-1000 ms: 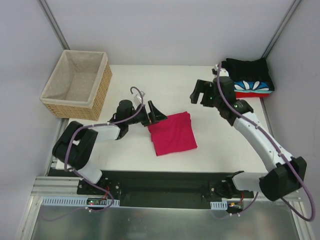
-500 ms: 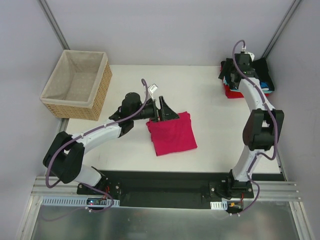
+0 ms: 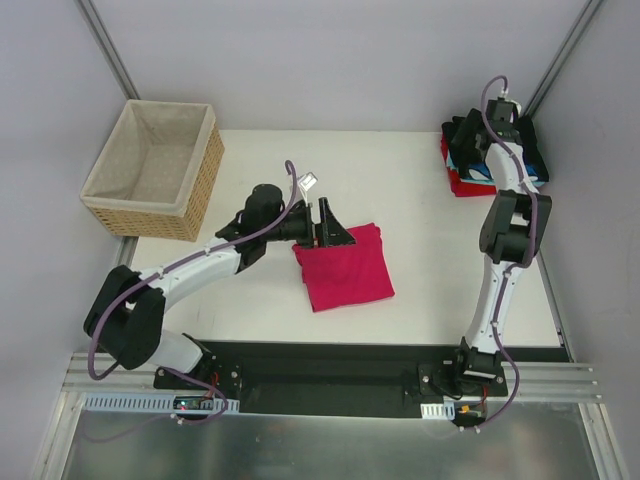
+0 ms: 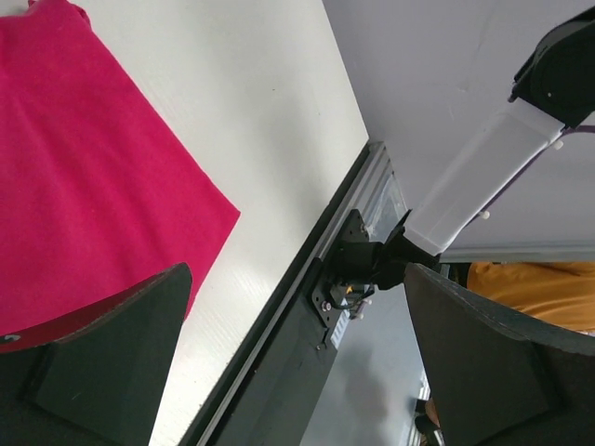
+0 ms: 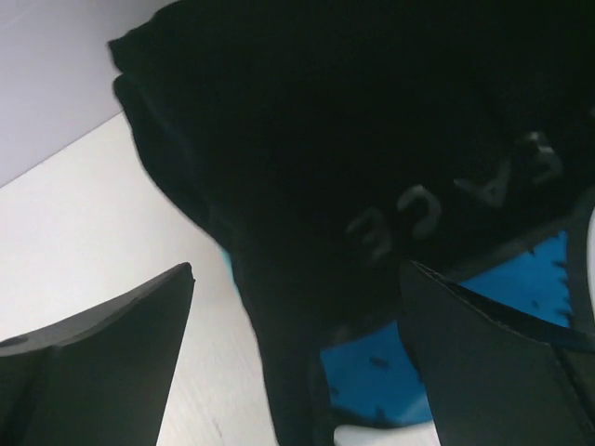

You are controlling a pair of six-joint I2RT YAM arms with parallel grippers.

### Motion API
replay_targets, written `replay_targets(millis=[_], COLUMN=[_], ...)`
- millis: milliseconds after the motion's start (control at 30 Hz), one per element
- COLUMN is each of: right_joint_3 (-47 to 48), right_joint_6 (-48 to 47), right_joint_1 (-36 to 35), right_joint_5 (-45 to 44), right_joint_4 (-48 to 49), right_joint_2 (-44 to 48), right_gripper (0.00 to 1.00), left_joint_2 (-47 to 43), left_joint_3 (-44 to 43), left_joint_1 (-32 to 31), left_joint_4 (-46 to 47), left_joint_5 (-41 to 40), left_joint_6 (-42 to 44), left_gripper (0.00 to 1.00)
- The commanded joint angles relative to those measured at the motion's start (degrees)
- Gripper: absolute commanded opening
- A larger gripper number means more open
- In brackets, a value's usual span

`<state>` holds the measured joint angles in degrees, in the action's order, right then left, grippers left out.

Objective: Fold and stack the t-shirts

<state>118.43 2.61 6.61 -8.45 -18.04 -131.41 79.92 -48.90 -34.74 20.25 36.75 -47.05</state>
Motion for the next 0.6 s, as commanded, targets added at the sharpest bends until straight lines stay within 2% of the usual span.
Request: replay_targets(millis=[0,133,333,433,567], right_joint_3=[10.38,14.80,15.95,14.03,9.03], right_joint_6=[2.48,7.57,17.15,21.19,22.17], right_joint_1=[1.82,3.50,3.32,2.97,1.21], right_joint_5=[5.01,10.64,16.52,20.39,21.45], right_joint_4=[-1.29,-4.28,-10.68,-12.45,-14.29], right_joint_2=[-6.30,-13.06,-17.55,-17.83,-15.54], right_gripper=[0.97,0.97,0.97,0.97,0.97], left_joint_2=[3.31,5.77,6.48,5.69,4.02], left_joint_3=[-2.95,-2.16,-1.37,-0.84,0.56], left_joint_1=[1.34,2.57,3.54,3.54,3.63], left_joint_4=[-0.74,1.63,3.22,3.48,3.48], left_joint_5=[1.30,2.62,3.06,2.89,2.62], left_joint_6=[1.61,0.20,-0.85,-1.12,-1.20], left_gripper=[0.99,0.99,0.99,0.99,0.99])
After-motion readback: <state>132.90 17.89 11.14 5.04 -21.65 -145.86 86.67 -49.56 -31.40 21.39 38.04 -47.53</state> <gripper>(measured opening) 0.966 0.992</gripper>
